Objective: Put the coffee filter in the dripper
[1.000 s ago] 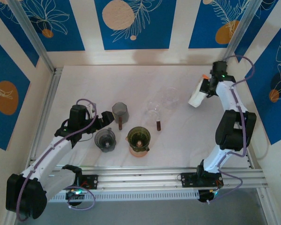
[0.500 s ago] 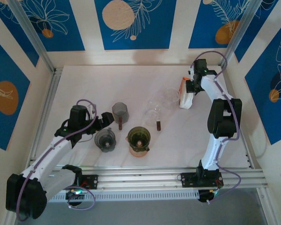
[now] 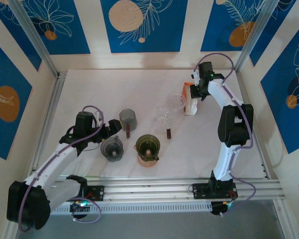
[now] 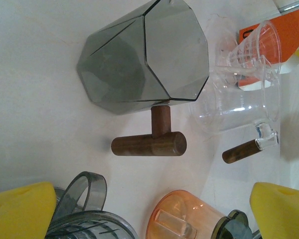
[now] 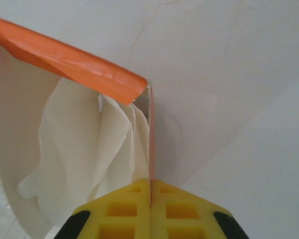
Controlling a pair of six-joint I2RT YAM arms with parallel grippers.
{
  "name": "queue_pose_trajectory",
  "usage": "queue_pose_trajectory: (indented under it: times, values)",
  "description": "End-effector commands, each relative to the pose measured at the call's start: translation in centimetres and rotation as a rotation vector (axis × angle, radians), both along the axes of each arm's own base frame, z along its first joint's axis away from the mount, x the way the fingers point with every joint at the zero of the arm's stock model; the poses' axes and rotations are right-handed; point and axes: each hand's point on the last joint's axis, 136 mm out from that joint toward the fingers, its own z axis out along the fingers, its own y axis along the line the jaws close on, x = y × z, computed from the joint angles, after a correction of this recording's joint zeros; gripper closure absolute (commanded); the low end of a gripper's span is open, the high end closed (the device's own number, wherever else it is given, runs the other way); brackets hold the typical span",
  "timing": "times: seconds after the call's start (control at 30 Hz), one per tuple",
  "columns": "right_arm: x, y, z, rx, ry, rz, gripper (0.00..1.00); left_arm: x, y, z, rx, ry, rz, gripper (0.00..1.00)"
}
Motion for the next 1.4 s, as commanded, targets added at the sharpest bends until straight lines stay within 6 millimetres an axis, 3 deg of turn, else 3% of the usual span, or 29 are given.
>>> queue_pose_trajectory:
  times: [0.0, 0.3, 0.53, 0.63, 0.8, 1.0, 1.13, 1.23, 1.37]
  values:
    - [0.3, 1.4, 0.9, 0.037, -0.014, 0.012, 0.96, 0.1, -0.8, 0.9, -0.028, -0.004, -0.023, 0.00]
    - [0.2, -2.0, 1.2, -0.015, -0.022, -0.099, 0.95, -0.1, -0.7, 1.1, -0.025, -0.005, -0.020, 0.00]
    - [0.1, -3.0, 0.7, -0.042, 0.003, -0.111, 0.94, 0.1, -0.7, 1.2, -0.029, -0.005, -0.015, 0.00]
    - [0.2, -2.9, 0.4, -0.037, 0.012, -0.112, 0.89, 0.2, -0.7, 1.3, -0.028, -0.006, -0.014, 0.00]
    - [0.3, -3.1, 0.4, -0.037, 0.006, -0.153, 0.71, 0.3, -0.8, 1.4, -0.031, -0.005, -0.020, 0.00]
    - [0.0, -4.0, 3.3, -0.021, -0.069, -0.234, 0.63, 0.2, -0.8, 1.5, -0.031, -0.005, -0.023, 0.00]
    - [-0.8, -3.6, 6.4, 0.033, -0.139, -0.284, 0.62, 0.3, -0.8, 1.6, -0.030, -0.007, -0.022, 0.00]
    - [-1.5, -2.2, 8.0, 0.094, -0.170, -0.294, 0.62, 0.4, -0.8, 1.6, -0.030, -0.011, -0.020, 0.00]
    - [-2.3, 0.5, 7.2, 0.138, -0.142, -0.287, 0.63, 0.5, -0.9, 1.3, -0.031, -0.006, -0.019, 0.00]
